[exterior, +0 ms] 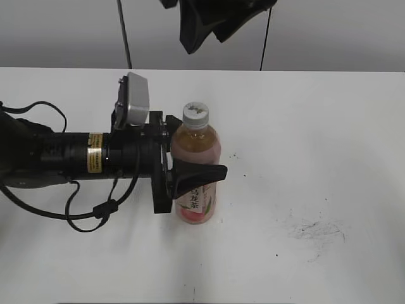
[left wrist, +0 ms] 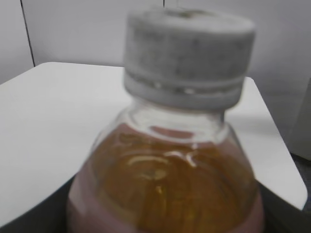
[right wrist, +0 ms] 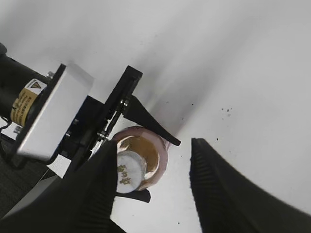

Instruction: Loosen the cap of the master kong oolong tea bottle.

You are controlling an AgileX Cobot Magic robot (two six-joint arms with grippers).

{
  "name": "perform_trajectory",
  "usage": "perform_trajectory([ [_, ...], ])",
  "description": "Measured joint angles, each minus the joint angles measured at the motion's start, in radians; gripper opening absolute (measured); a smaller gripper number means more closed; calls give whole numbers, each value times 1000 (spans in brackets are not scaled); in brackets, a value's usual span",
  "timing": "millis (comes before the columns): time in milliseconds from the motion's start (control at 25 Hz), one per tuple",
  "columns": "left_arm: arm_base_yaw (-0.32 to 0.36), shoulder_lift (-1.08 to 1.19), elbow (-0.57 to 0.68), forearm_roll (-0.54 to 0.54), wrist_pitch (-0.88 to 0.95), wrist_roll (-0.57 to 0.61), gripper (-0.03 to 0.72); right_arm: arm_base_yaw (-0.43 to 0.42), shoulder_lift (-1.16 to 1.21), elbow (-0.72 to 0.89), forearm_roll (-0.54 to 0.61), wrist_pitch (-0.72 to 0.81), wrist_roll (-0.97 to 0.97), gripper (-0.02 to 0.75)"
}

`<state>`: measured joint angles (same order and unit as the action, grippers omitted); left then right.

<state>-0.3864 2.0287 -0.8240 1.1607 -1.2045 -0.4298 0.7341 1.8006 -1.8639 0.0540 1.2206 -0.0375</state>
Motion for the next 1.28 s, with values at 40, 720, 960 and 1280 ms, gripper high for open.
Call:
perform_trajectory([
  [40, 0, 0, 0, 10, -2, -5, 445, 0, -1, 0, 0, 0, 0, 368],
  [720, 0, -12, 1, 125, -16, -58, 445, 41, -6, 58, 77, 2, 10, 368],
  [960, 0, -12, 1, 125, -18, -60, 445, 41, -14, 133, 57, 3, 26, 368],
  [1280, 0, -12, 1, 124, -18, -60, 445, 41, -16, 152, 95, 3, 38, 375],
])
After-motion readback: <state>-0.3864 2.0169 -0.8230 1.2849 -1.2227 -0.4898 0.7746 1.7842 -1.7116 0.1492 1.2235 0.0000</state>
